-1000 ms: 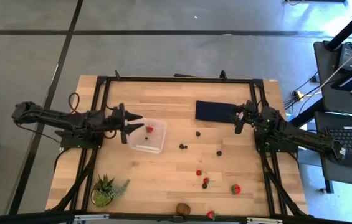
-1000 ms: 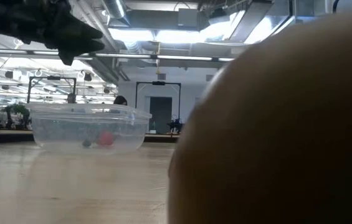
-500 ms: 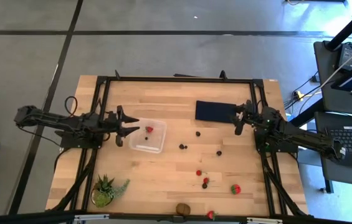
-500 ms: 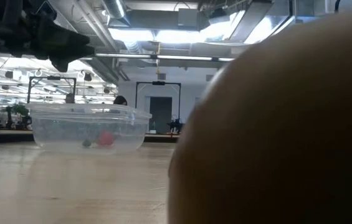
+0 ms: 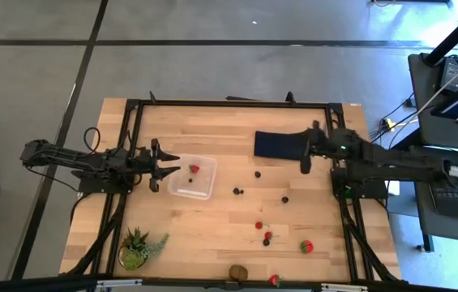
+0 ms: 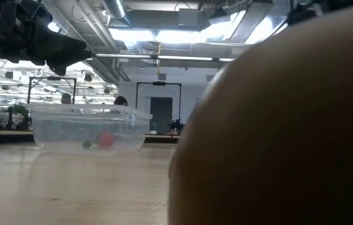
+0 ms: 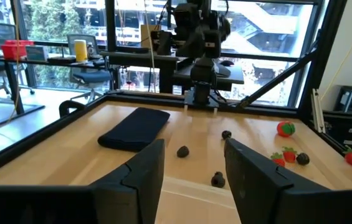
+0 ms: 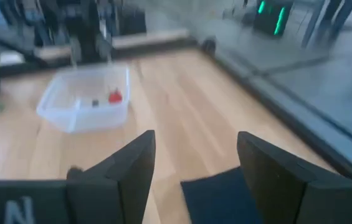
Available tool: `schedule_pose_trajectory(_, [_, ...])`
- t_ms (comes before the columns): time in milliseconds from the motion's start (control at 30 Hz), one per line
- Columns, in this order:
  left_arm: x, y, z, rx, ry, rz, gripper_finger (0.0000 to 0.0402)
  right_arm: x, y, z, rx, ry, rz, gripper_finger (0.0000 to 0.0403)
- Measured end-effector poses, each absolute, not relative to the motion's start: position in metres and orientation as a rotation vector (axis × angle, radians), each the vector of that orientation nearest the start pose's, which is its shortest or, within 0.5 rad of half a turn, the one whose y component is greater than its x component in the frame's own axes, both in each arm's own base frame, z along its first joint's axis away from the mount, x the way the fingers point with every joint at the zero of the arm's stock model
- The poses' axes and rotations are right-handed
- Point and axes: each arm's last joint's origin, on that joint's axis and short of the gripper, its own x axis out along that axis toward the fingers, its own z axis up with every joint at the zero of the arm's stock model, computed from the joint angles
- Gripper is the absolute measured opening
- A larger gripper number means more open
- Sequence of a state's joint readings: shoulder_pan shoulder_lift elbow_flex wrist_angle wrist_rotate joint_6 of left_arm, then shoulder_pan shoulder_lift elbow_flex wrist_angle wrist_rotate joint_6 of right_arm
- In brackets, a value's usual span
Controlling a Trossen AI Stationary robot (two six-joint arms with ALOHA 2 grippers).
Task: Pick and placing Produce into tupperware
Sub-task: Put the top blackberry into the transparent bin
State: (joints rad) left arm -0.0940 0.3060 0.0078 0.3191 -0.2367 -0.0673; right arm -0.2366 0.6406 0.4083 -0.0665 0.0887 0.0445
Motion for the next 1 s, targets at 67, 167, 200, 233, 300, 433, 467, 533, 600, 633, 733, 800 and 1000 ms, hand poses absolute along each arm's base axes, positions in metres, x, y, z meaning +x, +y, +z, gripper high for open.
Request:
schedule_pose_trajectory(67, [0.116,-0.004,0.17,-0.071,-0.025,0.142,0.016,0.167,-0.04,0.241,0.068,0.374,-0.316,0.0228])
schedule_pose_trajectory(167, [0.116,-0.004,0.17,-0.069,-0.018,0.142,0.0165,0.196,-0.042,0.241,0.069,0.508,-0.293,0.0228])
schedule_pose_trajectory(200, [0.116,-0.004,0.169,-0.069,-0.014,0.143,0.0166,0.206,-0.042,0.239,0.064,0.557,-0.279,0.0228])
schedule_pose_trajectory(233, [0.116,-0.004,0.169,-0.068,-0.008,0.143,0.0167,0.215,-0.04,0.235,0.051,0.6,-0.262,0.0228])
schedule_pose_trajectory(300, [0.116,-0.004,0.166,-0.065,0.015,0.144,0.0169,0.234,-0.035,0.227,0.033,0.677,-0.223,0.0228])
schedule_pose_trajectory(433, [0.116,-0.004,0.162,-0.062,0.061,0.145,0.0167,0.262,-0.021,0.209,0.025,0.771,-0.149,0.0228])
schedule_pose_trajectory(467, [0.116,-0.004,0.161,-0.066,0.069,0.146,0.0165,0.267,-0.017,0.203,0.036,0.797,-0.141,0.0228])
schedule_pose_trajectory(533, [0.116,-0.004,0.16,-0.083,0.085,0.147,0.0163,0.273,-0.011,0.191,0.049,0.841,-0.13,0.0228])
schedule_pose_trajectory(600, [0.116,-0.004,0.159,-0.083,0.094,0.148,0.016,0.278,-0.006,0.181,0.062,0.866,-0.126,0.0228])
schedule_pose_trajectory(633, [0.116,-0.004,0.158,-0.082,0.097,0.148,0.0159,0.28,-0.005,0.177,0.065,0.873,-0.125,0.0228])
schedule_pose_trajectory(733, [0.116,-0.004,0.158,-0.083,0.097,0.148,0.0159,0.287,-0.002,0.167,0.065,0.877,-0.136,0.0228])
schedule_pose_trajectory(800, [0.116,-0.004,0.158,-0.083,0.097,0.148,0.0161,0.289,-0.002,0.161,0.065,0.888,-0.151,0.0228])
schedule_pose_trajectory(1000, [0.116,-0.004,0.158,-0.084,0.097,0.148,0.0169,0.292,-0.002,0.144,0.091,0.951,-0.176,0.0228])
